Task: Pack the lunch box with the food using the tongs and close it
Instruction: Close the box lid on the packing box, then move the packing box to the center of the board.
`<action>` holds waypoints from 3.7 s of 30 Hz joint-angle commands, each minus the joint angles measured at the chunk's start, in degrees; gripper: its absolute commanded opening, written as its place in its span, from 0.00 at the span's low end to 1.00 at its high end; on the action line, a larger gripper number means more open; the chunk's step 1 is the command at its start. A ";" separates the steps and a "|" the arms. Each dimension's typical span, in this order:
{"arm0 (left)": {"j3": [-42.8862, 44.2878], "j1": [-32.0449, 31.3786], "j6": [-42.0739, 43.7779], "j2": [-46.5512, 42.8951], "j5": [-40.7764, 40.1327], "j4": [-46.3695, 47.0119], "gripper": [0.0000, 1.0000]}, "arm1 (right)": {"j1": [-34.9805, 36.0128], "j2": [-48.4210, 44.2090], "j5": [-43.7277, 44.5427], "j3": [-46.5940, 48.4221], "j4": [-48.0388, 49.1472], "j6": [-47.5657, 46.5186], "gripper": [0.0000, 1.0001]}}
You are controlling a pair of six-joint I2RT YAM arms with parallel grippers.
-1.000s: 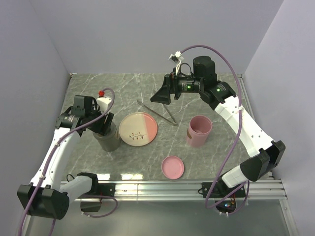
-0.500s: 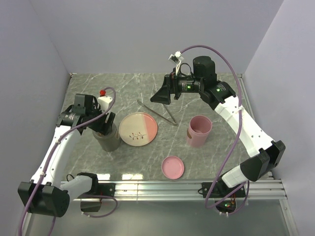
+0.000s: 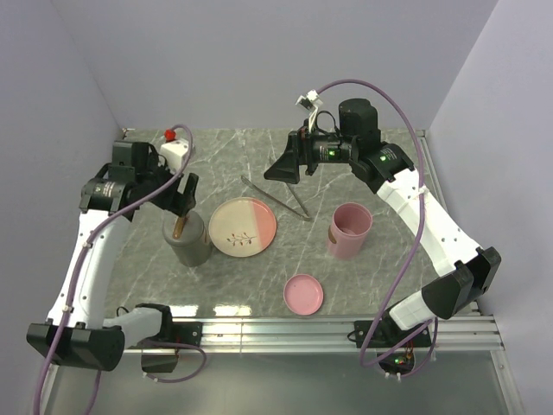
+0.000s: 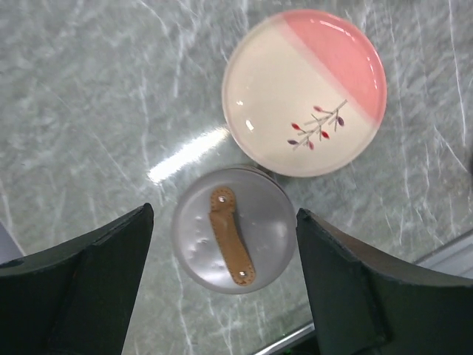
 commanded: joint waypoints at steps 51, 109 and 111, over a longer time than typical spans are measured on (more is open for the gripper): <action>-12.87 20.59 9.48 24.00 23.89 -5.26 0.35 | -0.43 -0.24 -0.72 -0.53 0.57 -0.02 1.00; -30.10 24.63 92.89 7.39 37.15 -19.67 0.60 | -0.69 -0.42 0.86 -2.02 -0.22 -1.61 1.00; -30.27 23.31 92.54 7.74 38.21 -20.11 0.58 | -0.60 -0.33 0.86 -2.02 -0.31 -1.61 1.00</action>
